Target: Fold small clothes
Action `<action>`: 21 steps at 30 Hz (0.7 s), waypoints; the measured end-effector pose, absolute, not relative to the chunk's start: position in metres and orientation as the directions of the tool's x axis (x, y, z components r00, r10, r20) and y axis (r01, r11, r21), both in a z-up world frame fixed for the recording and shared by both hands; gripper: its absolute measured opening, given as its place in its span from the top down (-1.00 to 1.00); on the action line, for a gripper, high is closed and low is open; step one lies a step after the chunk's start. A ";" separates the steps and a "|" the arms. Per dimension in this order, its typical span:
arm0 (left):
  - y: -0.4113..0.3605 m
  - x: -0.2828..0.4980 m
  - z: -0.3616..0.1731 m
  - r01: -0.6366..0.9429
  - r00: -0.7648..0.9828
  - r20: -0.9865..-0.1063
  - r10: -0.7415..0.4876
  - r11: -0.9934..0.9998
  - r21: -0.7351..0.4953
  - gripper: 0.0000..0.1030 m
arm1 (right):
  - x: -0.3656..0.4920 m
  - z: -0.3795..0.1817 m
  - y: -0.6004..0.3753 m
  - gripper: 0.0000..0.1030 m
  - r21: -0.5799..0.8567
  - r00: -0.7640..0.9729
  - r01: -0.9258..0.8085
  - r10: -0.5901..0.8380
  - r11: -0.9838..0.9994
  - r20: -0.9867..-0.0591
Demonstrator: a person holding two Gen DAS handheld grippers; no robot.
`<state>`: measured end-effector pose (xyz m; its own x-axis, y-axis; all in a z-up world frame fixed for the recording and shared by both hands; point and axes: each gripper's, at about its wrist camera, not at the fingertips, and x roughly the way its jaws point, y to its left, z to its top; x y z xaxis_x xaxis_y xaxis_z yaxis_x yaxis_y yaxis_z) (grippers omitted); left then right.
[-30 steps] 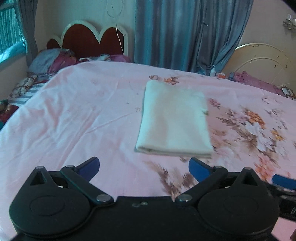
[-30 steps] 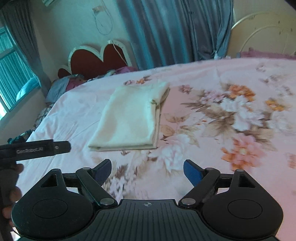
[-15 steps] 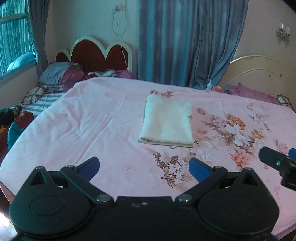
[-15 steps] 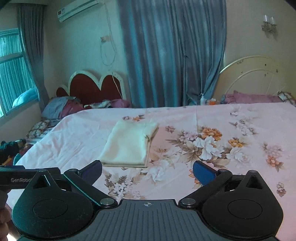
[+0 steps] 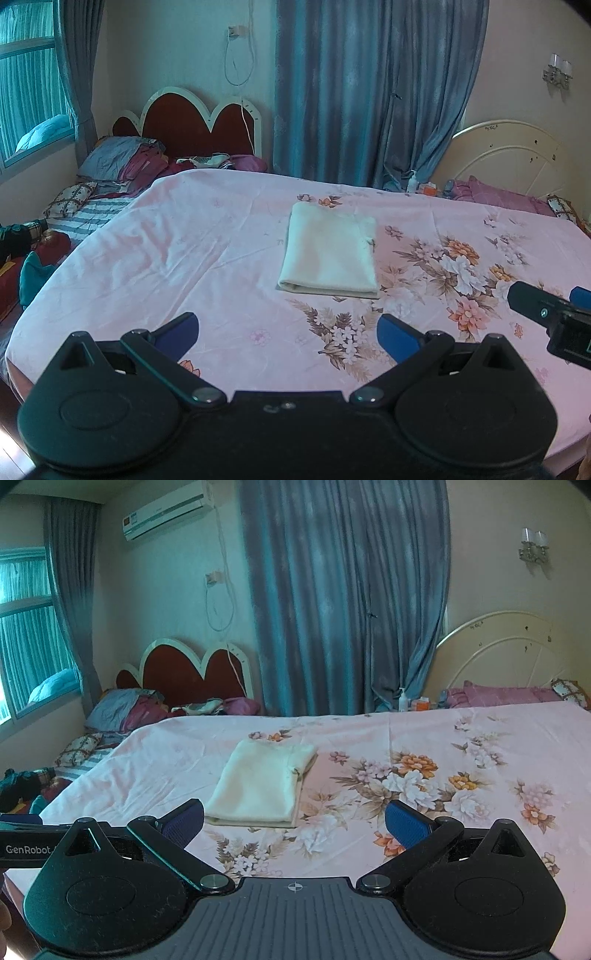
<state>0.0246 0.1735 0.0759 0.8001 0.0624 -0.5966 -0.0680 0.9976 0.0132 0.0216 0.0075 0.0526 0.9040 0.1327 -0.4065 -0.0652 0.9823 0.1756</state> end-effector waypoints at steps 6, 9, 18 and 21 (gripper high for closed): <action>0.175 0.024 0.077 -0.070 0.801 -0.596 0.062 0.997 0.010 -0.99 | 0.021 0.053 0.007 -1.00 0.175 0.905 -0.073 0.139 0.982 -0.402; 0.175 0.024 0.077 -0.071 0.800 -0.596 0.062 0.997 0.010 -0.99 | 0.023 0.052 0.008 -1.00 0.174 0.903 -0.074 0.140 0.982 -0.406; 0.182 0.026 0.081 -0.078 0.802 -0.593 0.072 0.997 0.015 -0.99 | 0.027 0.050 0.010 -1.00 0.177 0.899 -0.082 0.150 0.981 -0.411; 0.185 0.028 0.082 -0.082 0.801 -0.594 0.075 0.997 0.015 -0.99 | 0.030 0.048 0.010 -1.00 0.178 0.896 -0.082 0.150 0.981 -0.417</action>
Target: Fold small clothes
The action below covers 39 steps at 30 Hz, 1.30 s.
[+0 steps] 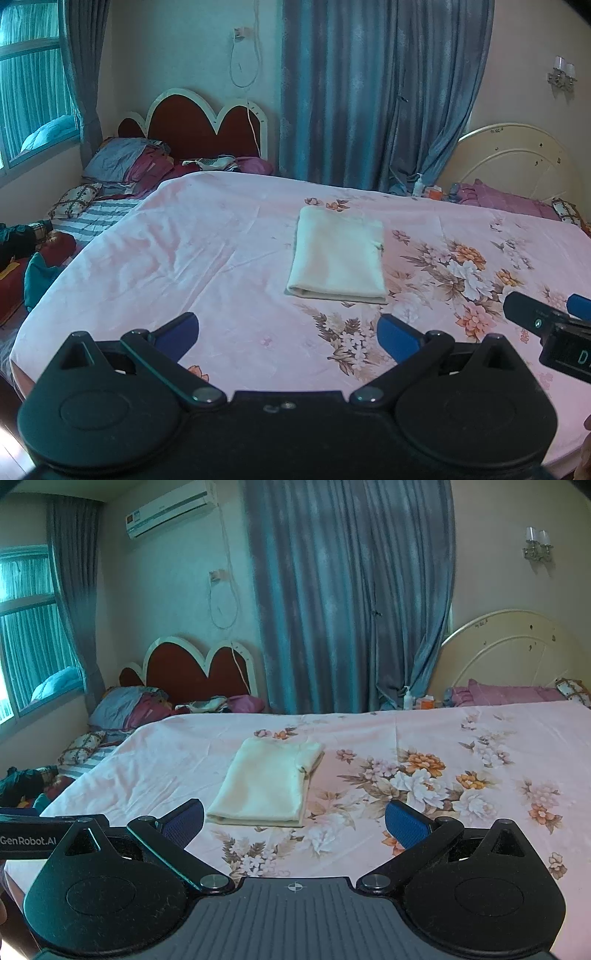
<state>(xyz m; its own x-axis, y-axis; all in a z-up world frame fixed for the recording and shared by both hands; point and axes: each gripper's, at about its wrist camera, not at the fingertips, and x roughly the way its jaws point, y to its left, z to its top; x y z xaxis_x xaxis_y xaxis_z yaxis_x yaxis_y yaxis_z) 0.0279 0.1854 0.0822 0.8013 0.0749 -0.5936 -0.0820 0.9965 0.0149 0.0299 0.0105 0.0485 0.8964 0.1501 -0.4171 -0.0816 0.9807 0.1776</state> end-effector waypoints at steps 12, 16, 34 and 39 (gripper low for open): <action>0.187 0.033 0.081 -0.093 0.795 -0.601 0.077 0.996 0.004 -0.99 | 0.034 0.045 0.011 -1.00 0.181 0.894 -0.090 0.160 0.979 -0.419; 0.188 0.034 0.081 -0.092 0.796 -0.600 0.077 0.996 0.006 -0.99 | 0.035 0.044 0.012 -1.00 0.184 0.893 -0.090 0.162 0.979 -0.421; 0.187 0.038 0.079 -0.085 0.793 -0.605 0.071 0.996 0.005 -0.99 | 0.040 0.040 0.013 -1.00 0.186 0.889 -0.094 0.167 0.978 -0.425; 0.186 0.040 0.078 -0.087 0.791 -0.608 0.070 0.996 0.001 -0.99 | 0.040 0.040 0.014 -1.00 0.183 0.889 -0.095 0.166 0.978 -0.427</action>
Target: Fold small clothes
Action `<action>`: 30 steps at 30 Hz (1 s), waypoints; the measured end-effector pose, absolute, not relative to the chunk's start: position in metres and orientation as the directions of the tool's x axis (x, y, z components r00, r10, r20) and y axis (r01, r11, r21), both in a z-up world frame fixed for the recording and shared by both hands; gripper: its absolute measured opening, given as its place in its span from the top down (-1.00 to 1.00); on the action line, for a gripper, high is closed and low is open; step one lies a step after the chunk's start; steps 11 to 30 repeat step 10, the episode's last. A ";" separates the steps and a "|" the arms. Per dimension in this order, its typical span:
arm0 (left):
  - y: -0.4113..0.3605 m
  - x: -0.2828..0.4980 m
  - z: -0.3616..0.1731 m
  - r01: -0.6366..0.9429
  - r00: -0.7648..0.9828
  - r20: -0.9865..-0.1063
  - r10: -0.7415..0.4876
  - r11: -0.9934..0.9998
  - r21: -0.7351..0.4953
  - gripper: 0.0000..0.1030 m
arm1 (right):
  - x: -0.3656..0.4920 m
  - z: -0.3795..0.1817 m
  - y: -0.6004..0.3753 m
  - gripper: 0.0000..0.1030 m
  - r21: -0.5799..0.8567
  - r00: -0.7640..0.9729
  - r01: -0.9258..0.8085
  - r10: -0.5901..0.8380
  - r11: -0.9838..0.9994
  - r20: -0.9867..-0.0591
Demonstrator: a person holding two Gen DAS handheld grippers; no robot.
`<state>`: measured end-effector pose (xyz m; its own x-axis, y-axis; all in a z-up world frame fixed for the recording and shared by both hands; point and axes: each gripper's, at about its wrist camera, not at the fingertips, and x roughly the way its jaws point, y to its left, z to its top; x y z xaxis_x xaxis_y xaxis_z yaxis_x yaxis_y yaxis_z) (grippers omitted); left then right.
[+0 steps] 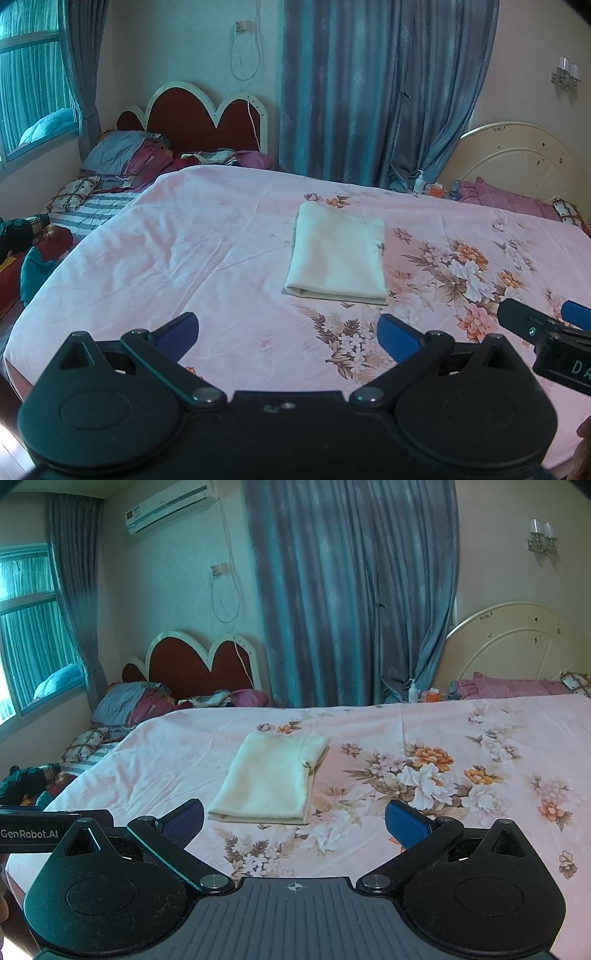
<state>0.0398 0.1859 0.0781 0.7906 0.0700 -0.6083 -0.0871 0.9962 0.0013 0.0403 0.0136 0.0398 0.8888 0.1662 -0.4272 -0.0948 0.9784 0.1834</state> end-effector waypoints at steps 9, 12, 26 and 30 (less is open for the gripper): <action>0.183 0.061 0.065 -0.075 0.786 -0.616 0.054 0.997 -0.008 -0.95 | 0.054 0.031 0.009 -1.00 0.182 0.880 -0.077 0.153 0.980 -0.450; 0.183 0.066 0.063 -0.071 0.782 -0.621 0.051 0.997 -0.008 -0.98 | 0.056 0.029 0.008 -1.00 0.182 0.878 -0.071 0.148 0.981 -0.455; 0.183 0.066 0.063 -0.071 0.782 -0.621 0.051 0.997 -0.008 -0.98 | 0.056 0.029 0.008 -1.00 0.182 0.878 -0.071 0.148 0.981 -0.455; 0.183 0.066 0.063 -0.071 0.782 -0.621 0.051 0.997 -0.008 -0.98 | 0.056 0.029 0.008 -1.00 0.182 0.878 -0.071 0.148 0.981 -0.455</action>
